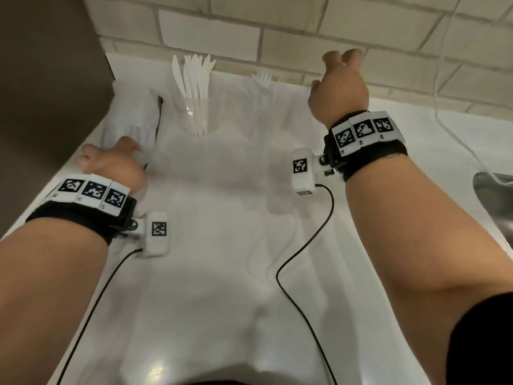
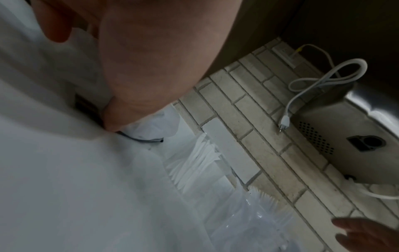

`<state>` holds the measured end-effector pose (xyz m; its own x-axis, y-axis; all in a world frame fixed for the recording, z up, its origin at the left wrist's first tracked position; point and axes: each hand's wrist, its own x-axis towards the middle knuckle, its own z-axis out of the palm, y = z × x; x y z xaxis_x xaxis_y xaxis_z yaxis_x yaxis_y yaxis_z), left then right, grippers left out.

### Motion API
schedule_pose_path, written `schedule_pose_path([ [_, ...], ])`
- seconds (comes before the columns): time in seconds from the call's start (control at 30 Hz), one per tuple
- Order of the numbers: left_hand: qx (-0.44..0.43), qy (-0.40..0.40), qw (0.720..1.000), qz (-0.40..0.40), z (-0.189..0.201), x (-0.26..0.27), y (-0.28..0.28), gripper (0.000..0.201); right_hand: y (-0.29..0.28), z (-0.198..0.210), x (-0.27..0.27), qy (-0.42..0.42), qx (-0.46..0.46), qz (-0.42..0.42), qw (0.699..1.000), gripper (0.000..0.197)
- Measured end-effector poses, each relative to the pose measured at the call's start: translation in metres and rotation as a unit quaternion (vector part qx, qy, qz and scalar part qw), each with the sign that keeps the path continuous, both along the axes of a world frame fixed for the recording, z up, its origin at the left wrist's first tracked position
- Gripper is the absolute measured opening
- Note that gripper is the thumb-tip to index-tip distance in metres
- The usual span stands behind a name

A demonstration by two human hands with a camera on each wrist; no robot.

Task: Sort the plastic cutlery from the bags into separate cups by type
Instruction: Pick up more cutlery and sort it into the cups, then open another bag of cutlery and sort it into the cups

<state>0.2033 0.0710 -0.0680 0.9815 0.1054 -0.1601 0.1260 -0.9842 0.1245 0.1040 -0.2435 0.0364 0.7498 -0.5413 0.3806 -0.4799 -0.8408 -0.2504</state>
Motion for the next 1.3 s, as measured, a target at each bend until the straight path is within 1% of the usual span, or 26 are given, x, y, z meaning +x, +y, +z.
schedule_pose_path([
  [0.03,0.005,0.019,1.000,-0.013,0.003,0.000,0.001,0.047,0.012,0.000,0.000,-0.018,-0.001,0.016,1.000,0.046],
  [0.1,0.012,0.039,0.997,-0.066,0.006,0.000,0.007,0.043,0.037,-0.002,-0.002,-0.038,-0.012,0.065,0.997,0.042],
  [0.17,0.015,0.055,0.993,-0.105,0.009,-0.008,0.014,0.039,0.065,-0.008,-0.004,-0.031,-0.004,0.122,0.992,0.036],
  [0.27,0.019,0.095,0.982,-0.161,0.019,-0.028,0.019,0.038,0.100,-0.026,-0.003,0.029,0.063,0.174,0.982,0.032],
  [0.37,0.053,0.130,0.965,-0.220,0.037,-0.060,0.014,0.027,0.127,-0.047,0.001,0.102,0.088,0.216,0.967,0.031],
  [0.43,0.065,0.147,0.952,-0.259,0.044,-0.083,0.012,0.020,0.142,-0.056,0.001,0.112,0.115,0.247,0.956,0.035],
  [0.5,0.045,0.163,0.937,-0.306,0.048,-0.102,0.015,0.017,0.153,-0.061,0.000,0.108,0.132,0.299,0.939,0.046],
  [0.53,0.032,0.167,0.931,-0.324,0.048,-0.108,0.017,0.016,0.155,-0.062,0.000,0.120,0.131,0.319,0.931,0.051],
  [0.6,0.011,0.179,0.920,-0.348,0.050,-0.116,0.020,0.016,0.156,-0.063,-0.003,0.197,0.110,0.312,0.923,0.056],
  [0.67,-0.005,0.162,0.919,-0.359,0.049,-0.118,0.021,0.018,0.149,-0.067,-0.006,0.292,0.077,0.269,0.915,0.056],
  [0.7,-0.018,0.150,0.920,-0.361,0.049,-0.117,0.021,0.019,0.143,-0.070,-0.008,0.325,0.057,0.248,0.911,0.058],
  [0.77,-0.034,0.125,0.921,-0.367,0.045,-0.114,0.020,0.020,0.132,-0.079,-0.014,0.354,0.033,0.211,0.911,0.066],
  [0.83,-0.025,0.106,0.918,-0.381,0.041,-0.113,0.016,0.033,0.123,-0.086,-0.024,0.345,0.044,0.185,0.919,0.067],
  [0.87,-0.016,0.096,0.916,-0.388,0.039,-0.113,0.012,0.037,0.120,-0.088,-0.029,0.331,0.064,0.177,0.925,0.065],
  [0.9,-0.006,0.083,0.916,-0.392,0.039,-0.114,0.008,0.039,0.117,-0.088,-0.036,0.308,0.094,0.173,0.931,0.061],
  [0.97,0.004,0.060,0.918,-0.393,0.035,-0.111,0.001,0.039,0.112,-0.084,-0.050,0.225,0.181,0.176,0.941,0.055],
  [1.0,0.001,0.055,0.919,-0.390,0.034,-0.109,-0.001,0.037,0.109,-0.081,-0.059,0.180,0.217,0.180,0.942,0.059],
  [1.03,-0.005,0.052,0.920,-0.388,0.034,-0.107,-0.003,0.035,0.107,-0.076,-0.069,0.152,0.232,0.181,0.943,0.066],
  [1.07,-0.015,0.050,0.921,-0.386,0.034,-0.105,-0.004,0.033,0.103,-0.073,-0.078,0.155,0.225,0.175,0.946,0.075],
  [1.1,-0.026,0.055,0.921,-0.386,0.036,-0.101,-0.005,0.032,0.099,-0.069,-0.086,0.180,0.206,0.163,0.948,0.085],
  [1.13,-0.039,0.069,0.919,-0.385,0.039,-0.098,-0.004,0.032,0.095,-0.068,-0.093,0.205,0.194,0.151,0.947,0.093],
  [1.17,-0.059,0.090,0.917,-0.384,0.043,-0.095,-0.003,0.031,0.092,-0.070,-0.099,0.218,0.200,0.143,0.944,0.097],
  [1.2,-0.086,0.115,0.913,-0.382,0.045,-0.092,-0.002,0.031,0.090,-0.072,-0.103,0.210,0.224,0.141,0.941,0.096],
  [1.27,-0.154,0.150,0.902,-0.373,0.048,-0.089,-0.001,0.024,0.089,-0.076,-0.108,0.154,0.268,0.136,0.941,0.080],
  [1.3,-0.174,0.156,0.901,-0.364,0.047,-0.088,-0.001,0.022,0.089,-0.076,-0.110,0.126,0.282,0.128,0.943,0.072],
])
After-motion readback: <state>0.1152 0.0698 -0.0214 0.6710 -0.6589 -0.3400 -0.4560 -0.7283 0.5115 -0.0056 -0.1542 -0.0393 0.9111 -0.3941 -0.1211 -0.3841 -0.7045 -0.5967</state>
